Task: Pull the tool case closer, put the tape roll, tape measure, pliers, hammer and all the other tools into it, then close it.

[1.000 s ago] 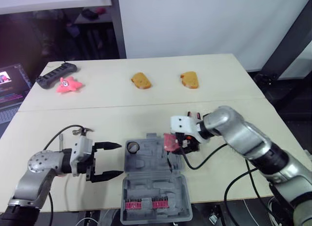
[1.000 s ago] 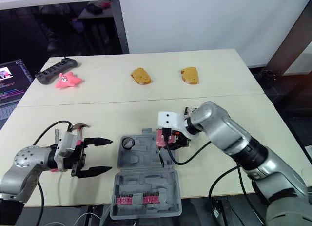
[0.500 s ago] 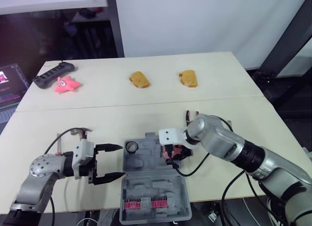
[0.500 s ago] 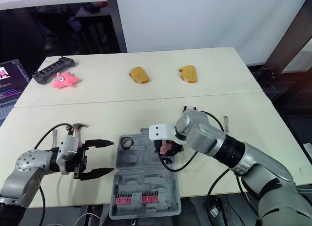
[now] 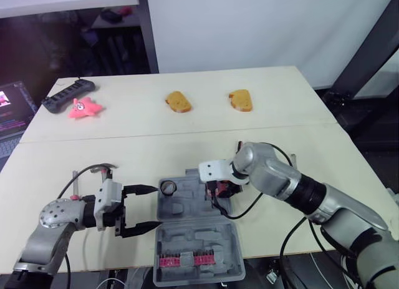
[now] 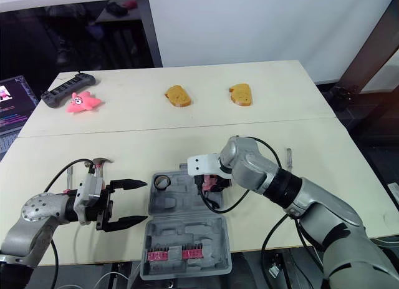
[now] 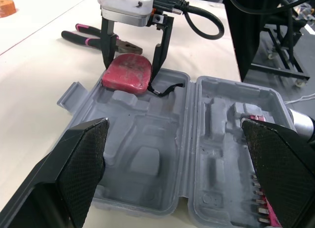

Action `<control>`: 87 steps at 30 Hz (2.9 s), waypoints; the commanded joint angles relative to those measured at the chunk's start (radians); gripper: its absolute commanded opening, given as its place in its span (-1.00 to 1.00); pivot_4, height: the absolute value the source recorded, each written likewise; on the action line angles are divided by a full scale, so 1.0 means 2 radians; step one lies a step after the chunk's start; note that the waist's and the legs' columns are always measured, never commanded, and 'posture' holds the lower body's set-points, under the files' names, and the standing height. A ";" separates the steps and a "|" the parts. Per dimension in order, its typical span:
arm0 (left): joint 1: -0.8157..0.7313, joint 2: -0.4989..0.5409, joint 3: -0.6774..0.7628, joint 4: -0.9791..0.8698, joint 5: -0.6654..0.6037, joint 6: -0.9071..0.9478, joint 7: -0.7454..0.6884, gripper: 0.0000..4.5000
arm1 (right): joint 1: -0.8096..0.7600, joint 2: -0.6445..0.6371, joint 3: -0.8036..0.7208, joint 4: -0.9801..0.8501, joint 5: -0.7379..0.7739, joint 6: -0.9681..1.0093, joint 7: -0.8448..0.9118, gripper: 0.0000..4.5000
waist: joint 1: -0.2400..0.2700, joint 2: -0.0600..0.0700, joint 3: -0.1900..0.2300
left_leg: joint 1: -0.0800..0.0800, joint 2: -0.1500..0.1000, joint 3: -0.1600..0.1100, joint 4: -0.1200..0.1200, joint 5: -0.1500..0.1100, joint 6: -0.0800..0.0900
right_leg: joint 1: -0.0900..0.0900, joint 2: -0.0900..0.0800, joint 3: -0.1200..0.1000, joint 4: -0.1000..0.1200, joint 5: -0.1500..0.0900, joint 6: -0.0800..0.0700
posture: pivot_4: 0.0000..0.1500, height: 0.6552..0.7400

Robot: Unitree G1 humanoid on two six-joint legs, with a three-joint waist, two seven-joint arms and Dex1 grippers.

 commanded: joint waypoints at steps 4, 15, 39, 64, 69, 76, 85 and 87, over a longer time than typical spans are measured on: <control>0.001 0.000 0.002 -0.020 -0.009 0.003 0.002 1.00 | -0.002 0.008 -0.013 -0.014 -0.009 -0.008 0.005 0.93 | 0.000 0.000 0.000 | 0.000 0.000 0.000 0.000 0.000 0.000 | 0.000 0.000 0.000 0.000 0.000 0.000 | 1.00 1.00; 0.002 0.002 0.004 -0.023 -0.009 0.007 0.001 1.00 | 0.016 -0.026 -0.107 -0.090 0.041 0.041 0.022 0.99 | 0.002 0.000 0.000 | 0.000 0.000 0.000 0.000 0.000 0.000 | 0.000 0.000 0.000 0.000 0.000 0.000 | 1.00 1.00; -0.008 0.002 0.007 -0.013 -0.008 0.007 0.004 1.00 | 0.209 0.031 -0.286 -0.013 0.167 -0.162 -0.099 -0.42 | 0.001 0.000 0.000 | 0.001 0.000 0.000 0.001 0.000 0.000 | 0.001 0.000 0.000 0.000 0.000 0.000 | 1.00 1.00; -0.004 0.007 0.010 -0.015 -0.006 0.006 0.006 1.00 | 0.217 0.028 -0.209 0.109 0.118 -0.045 -0.117 -0.42 | 0.003 -0.003 -0.010 | 0.013 0.000 0.000 -0.001 -0.001 0.001 | 0.014 0.000 0.000 -0.002 -0.001 -0.001 | 1.00 1.00; -0.004 0.006 0.012 -0.014 -0.006 0.007 0.009 1.00 | 0.215 0.036 -0.243 0.058 0.153 -0.080 -0.110 -0.42 | 0.003 -0.003 -0.012 | 0.014 0.000 0.000 -0.001 -0.001 0.001 | 0.015 0.000 0.000 -0.002 -0.001 -0.001 | 1.00 1.00; 0.003 0.022 0.060 0.019 -0.010 0.012 0.029 1.00 | 0.258 0.007 -0.395 -0.135 0.274 -0.084 -0.094 -0.42 | 0.001 0.000 -0.008 | 0.009 0.000 0.000 -0.001 -0.001 0.001 | 0.009 0.001 0.001 -0.001 0.000 0.001 | 1.00 1.00; 0.059 0.103 0.205 0.208 0.020 -0.046 0.026 1.00 | 0.590 -0.100 -0.692 -0.280 0.351 -0.045 -0.054 -0.17 | 0.005 0.000 -0.007 | 0.009 0.000 0.001 -0.001 -0.003 0.004 | 0.010 0.000 0.000 -0.003 -0.002 0.001 | 1.00 1.00; 0.059 0.128 0.231 0.286 0.033 -0.075 0.028 1.00 | 0.657 -0.085 -0.747 -0.270 0.348 -0.067 -0.050 0.13 | 0.003 0.000 -0.007 | 0.009 0.000 0.001 -0.001 -0.003 0.004 | 0.011 0.000 0.001 -0.003 -0.003 0.000 | 1.00 1.00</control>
